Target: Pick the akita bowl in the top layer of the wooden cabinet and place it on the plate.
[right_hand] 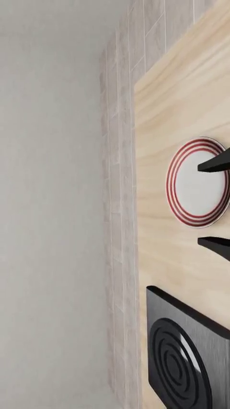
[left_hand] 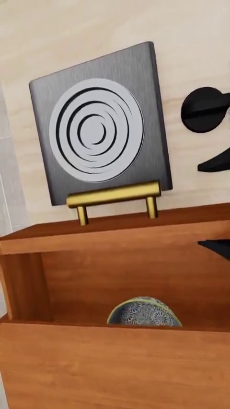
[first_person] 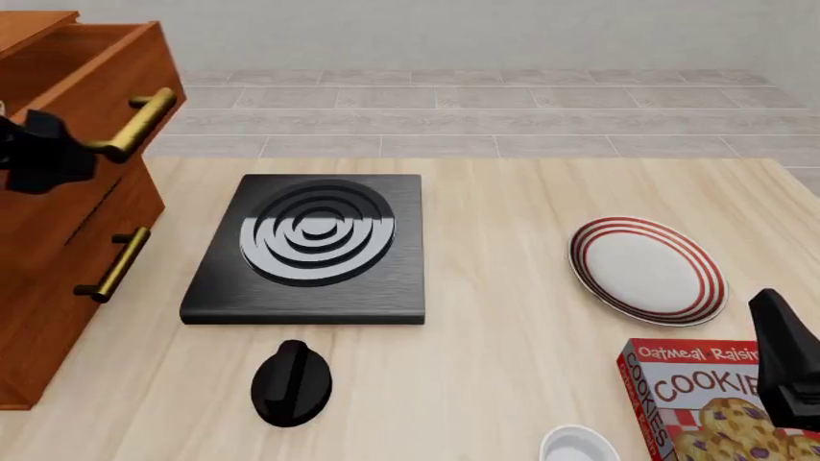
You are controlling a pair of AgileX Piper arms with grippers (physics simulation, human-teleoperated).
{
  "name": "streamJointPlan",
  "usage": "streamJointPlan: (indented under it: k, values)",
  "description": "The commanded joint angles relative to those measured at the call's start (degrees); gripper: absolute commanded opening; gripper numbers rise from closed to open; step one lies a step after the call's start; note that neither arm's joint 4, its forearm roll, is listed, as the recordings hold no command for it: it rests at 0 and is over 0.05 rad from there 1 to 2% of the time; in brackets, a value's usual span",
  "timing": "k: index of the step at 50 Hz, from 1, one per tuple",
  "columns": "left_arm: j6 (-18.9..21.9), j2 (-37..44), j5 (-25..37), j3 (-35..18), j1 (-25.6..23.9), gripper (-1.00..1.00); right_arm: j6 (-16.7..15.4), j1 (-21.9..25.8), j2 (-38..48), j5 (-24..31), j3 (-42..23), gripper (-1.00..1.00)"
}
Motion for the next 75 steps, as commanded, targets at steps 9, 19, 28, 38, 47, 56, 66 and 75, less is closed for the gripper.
streamJointPlan:
  k: [9, 19, 28, 38, 47, 56, 66, 75]
  values:
    - [-1.44, 2.59, 0.67, 0.24, -6.43, 1.0, 0.02, -0.07, 0.27, -0.33, 0.01, 1.0]
    - [-2.88, 2.89, 1.21, -0.88, -8.82, 1.0, 0.09, -0.18, 0.08, -0.23, 0.05, 1.0]
    - [-4.04, 3.16, 1.31, -1.67, -11.17, 1.0, 0.06, -0.14, -0.16, 0.0, 0.02, 1.0]
    - [-5.25, 3.32, 1.26, -2.25, -13.15, 1.0, 0.2, -0.29, -0.46, 0.26, 0.01, 1.0]
    - [-6.64, 3.77, 1.06, -2.88, -15.72, 1.0, 0.23, -0.46, -0.37, 0.14, 0.04, 1.0]
    - [-7.36, 4.01, 1.46, -4.16, -17.62, 1.0, 0.24, -0.44, -0.42, 0.12, 0.07, 1.0]
    - [-7.67, 4.54, 1.49, -5.05, -19.03, 1.0, 0.37, -0.58, -0.53, 0.13, 0.11, 1.0]
    - [-8.2, 4.82, 1.09, -4.81, -20.74, 1.0, 0.53, -0.67, -0.19, -0.28, 0.13, 1.0]
